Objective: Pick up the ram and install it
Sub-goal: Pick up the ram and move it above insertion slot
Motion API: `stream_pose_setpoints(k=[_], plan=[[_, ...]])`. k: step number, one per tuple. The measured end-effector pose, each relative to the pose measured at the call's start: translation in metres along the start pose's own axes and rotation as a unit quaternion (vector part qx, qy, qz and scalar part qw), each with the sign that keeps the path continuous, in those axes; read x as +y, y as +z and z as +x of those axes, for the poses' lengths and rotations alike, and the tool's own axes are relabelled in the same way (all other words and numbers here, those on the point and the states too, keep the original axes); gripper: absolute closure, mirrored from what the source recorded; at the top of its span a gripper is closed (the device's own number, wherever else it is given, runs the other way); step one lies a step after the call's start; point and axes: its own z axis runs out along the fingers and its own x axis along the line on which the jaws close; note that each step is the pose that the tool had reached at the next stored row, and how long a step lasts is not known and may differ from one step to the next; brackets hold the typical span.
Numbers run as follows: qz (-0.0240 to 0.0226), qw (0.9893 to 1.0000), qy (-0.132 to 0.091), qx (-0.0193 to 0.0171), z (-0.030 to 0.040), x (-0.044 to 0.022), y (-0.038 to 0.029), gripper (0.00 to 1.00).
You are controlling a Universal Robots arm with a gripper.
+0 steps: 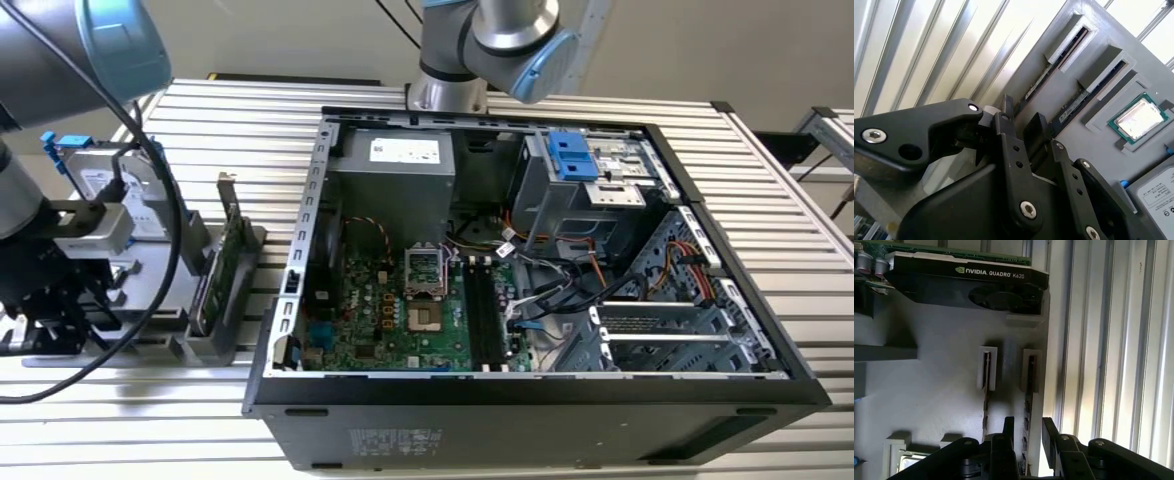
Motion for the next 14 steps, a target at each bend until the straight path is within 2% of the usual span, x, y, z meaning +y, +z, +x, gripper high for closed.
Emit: stream_pose_setpoints(k=[14], plan=[[0.0, 1.0, 0.0, -0.0004, 0.0003, -0.0002, 0.0056, 0.0]])
